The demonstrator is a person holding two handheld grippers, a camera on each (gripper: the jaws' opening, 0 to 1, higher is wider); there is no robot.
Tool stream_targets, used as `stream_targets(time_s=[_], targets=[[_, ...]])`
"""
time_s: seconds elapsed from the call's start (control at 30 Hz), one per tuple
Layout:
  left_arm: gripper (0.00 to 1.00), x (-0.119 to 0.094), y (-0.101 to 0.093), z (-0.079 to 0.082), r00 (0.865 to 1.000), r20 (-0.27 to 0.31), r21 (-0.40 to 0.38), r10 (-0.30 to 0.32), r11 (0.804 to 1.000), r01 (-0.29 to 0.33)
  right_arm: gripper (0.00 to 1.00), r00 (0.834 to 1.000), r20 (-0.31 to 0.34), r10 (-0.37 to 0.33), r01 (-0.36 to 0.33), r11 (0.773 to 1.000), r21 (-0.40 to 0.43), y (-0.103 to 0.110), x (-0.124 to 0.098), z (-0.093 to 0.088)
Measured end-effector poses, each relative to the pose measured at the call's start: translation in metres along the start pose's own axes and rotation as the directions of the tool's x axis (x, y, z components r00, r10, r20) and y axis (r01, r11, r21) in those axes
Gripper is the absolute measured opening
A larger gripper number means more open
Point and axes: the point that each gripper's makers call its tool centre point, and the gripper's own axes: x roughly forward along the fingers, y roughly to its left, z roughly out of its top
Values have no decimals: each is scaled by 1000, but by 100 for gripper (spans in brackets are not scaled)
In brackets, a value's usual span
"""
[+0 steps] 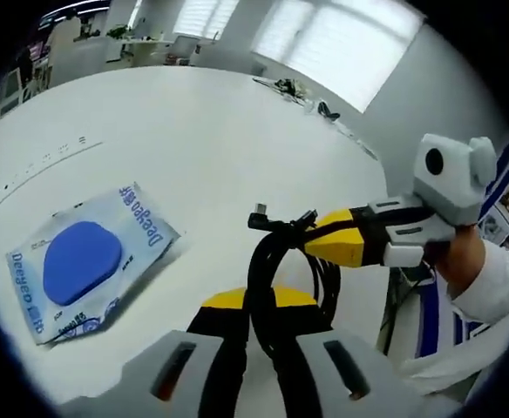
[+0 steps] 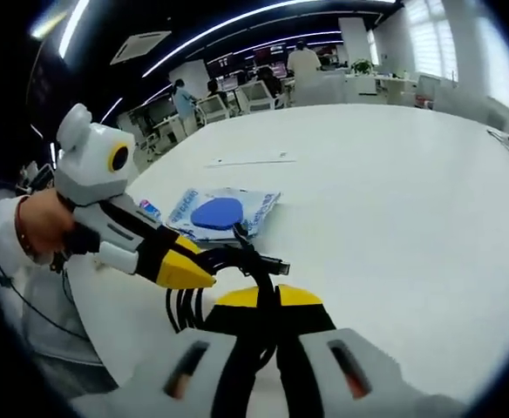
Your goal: Arrange the tabletop items into an orderly group along one side of the table until the central work area is clear of visible clutter.
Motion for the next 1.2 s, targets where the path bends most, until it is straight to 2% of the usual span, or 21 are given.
stream_targets(time_s=[0.17,0.43,0.67,1.2], targets=[[5,14,1,1,1000,-4,-38,2,999,-2,2,1000,-30,8,-8,1000,2,-16,6,-4],[5,33,8,-3,1000,-8,-110,17,994,-18,2,997,-72,25,-24,1000,11,-31,19,-13],[5,43,13,-6,1000,-12,-160,27,987,-28,2,994,-99,40,-39,999,14,-39,29,-18],[6,60,24,-13,998,-16,-220,56,974,-58,2,989,-138,44,-42,999,16,-50,44,-31]])
